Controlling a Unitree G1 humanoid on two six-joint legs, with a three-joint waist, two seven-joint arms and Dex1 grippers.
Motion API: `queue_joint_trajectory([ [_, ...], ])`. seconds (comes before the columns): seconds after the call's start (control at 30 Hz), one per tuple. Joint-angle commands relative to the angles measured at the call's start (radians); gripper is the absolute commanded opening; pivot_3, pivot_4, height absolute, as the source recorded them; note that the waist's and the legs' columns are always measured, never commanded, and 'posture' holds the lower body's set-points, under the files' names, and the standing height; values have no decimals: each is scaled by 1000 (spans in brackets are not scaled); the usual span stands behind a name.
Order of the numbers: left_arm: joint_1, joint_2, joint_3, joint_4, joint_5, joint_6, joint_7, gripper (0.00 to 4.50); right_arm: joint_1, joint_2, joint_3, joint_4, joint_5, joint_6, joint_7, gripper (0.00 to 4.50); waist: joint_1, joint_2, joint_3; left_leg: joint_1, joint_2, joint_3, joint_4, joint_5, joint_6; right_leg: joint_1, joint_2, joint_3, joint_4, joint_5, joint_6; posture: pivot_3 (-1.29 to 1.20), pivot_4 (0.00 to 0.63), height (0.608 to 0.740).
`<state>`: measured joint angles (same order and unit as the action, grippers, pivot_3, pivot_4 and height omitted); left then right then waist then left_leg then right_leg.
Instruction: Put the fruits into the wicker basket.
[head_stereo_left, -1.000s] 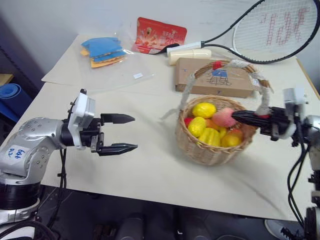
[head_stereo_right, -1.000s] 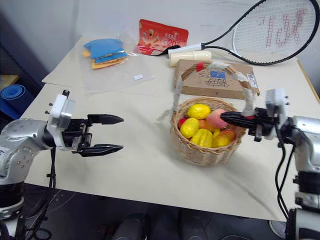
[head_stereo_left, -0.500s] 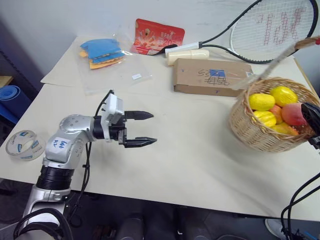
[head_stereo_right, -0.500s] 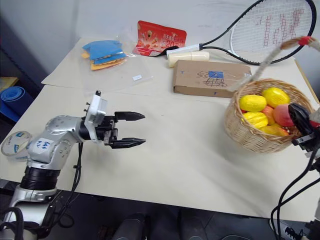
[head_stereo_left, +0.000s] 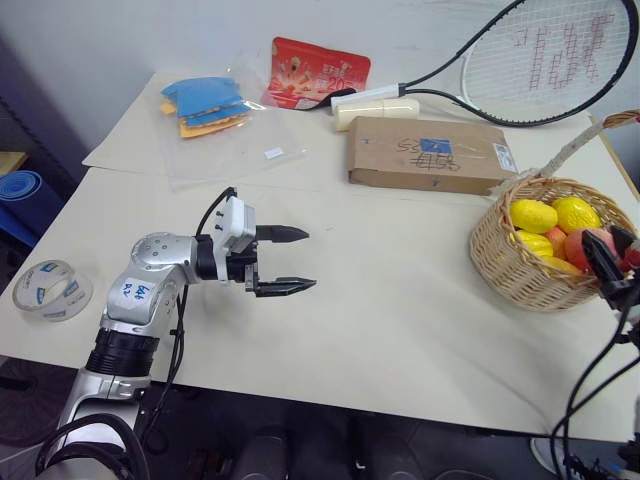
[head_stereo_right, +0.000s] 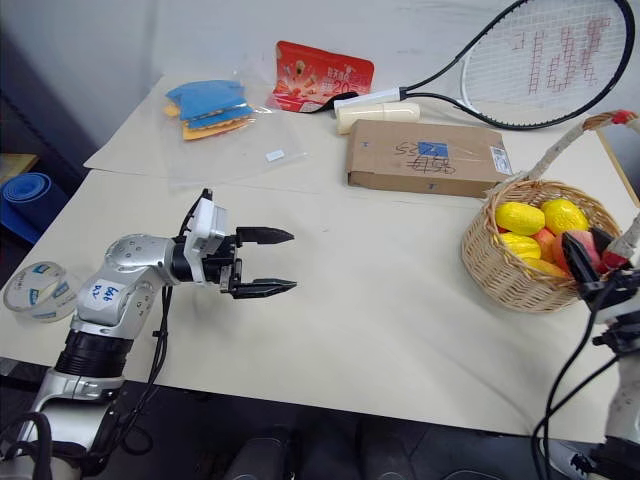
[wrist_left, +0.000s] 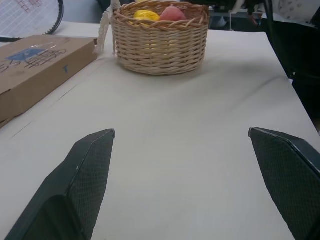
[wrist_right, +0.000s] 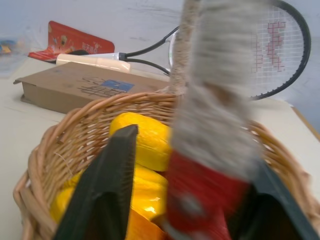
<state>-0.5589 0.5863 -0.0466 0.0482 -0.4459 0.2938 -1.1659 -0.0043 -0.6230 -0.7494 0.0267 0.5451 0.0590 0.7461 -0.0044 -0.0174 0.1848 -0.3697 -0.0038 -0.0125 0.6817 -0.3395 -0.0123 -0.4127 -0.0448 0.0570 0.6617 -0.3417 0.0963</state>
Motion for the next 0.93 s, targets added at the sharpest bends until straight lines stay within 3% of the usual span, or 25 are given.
queue_joint_trajectory([
  [0.03,43,40,34,-11,23,-72,-25,4500,112,-52,-90,-139,95,23,92,3651,1,1,0,0,0,0,0,0,0,0,0,0,0,0,0,0,150,740],
  [0.13,114,94,46,-14,49,-131,-52,4500,214,-88,-120,-169,87,0,163,4478,-3,1,0,1,0,0,-1,-2,4,1,0,0,-1,0,0,0,150,740],
  [0.23,176,116,88,5,87,-221,-12,4500,343,-107,-88,-145,-22,-171,309,4478,-4,1,0,3,0,0,-1,-4,7,3,0,0,-1,0,0,0,150,740],
  [0.3,231,131,108,15,113,-294,-6,4500,370,-67,-69,-126,-57,-265,316,4478,-3,1,0,3,0,0,-1,-4,7,4,0,0,-2,0,0,0,150,740],
  [0.43,341,157,127,-4,147,-365,9,4500,426,4,78,-116,-103,-421,418,4478,-9,0,-1,4,0,0,-2,-4,7,4,-1,0,-2,0,0,0,150,740],
  [0.57,405,134,139,-53,143,-370,62,4500,373,65,254,-79,-152,-536,446,4478,-17,1,0,5,1,-1,-4,-4,7,4,-2,0,-2,0,0,0,150,740],
  [0.67,467,98,125,-80,139,-389,86,4500,270,70,417,-64,-98,-416,500,4478,-30,1,0,7,0,0,-3,-4,7,6,-2,0,-2,0,0,0,150,740],
  [0.93,452,84,119,-120,90,-352,66,4500,134,31,484,30,-81,-442,560,4478,-15,1,0,14,0,-2,-8,-3,6,13,-3,-2,-5,0,-1,0,150,740],
])
